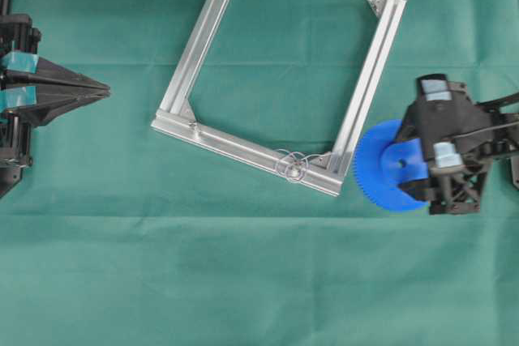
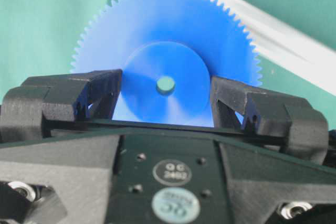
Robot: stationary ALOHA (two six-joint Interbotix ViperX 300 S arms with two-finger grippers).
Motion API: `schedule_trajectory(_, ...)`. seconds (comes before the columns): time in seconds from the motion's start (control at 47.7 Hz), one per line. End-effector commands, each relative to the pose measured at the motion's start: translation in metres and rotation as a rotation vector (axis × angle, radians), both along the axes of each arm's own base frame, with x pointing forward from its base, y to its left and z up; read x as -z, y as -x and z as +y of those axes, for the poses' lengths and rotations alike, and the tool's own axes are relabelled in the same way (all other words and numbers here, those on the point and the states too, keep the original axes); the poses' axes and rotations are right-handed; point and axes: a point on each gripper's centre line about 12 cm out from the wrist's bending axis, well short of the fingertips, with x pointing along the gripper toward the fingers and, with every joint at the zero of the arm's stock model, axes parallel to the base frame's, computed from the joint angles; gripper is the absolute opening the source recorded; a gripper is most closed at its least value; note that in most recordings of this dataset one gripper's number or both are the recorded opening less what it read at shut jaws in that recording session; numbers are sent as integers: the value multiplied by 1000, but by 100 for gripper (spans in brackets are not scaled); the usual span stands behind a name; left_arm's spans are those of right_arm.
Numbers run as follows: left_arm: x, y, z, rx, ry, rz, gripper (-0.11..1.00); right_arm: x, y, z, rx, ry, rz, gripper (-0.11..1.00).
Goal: Find the location of the shaft and insert the gear.
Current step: 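Lift the blue gear and carry it toward the frame's shaft, then align the gear's center hole with the metal shaft on the frame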
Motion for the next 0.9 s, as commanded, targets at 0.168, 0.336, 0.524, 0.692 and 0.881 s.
schedule_trajectory(0.168, -10, -3, 1, -2, 5, -22, 1, -13, -36, 3, -3, 5, -31, 69)
schedule_trajectory(0.336, -10, -3, 1, -2, 6, -23, 1, -15, -56, 2, -1, 15, -37, 69)
schedule_trajectory(0.524, -10, -3, 1, -2, 8, -23, 1, -19, -75, 1, 3, 22, -45, 69)
schedule_trajectory(0.692, -11, -3, 1, -2, 14, -24, 1, -20, -91, 3, 3, 21, -51, 69)
schedule_trajectory(0.881, -9, -3, 1, -2, 17, -7, 1, -19, -102, 3, 5, 21, -48, 69)
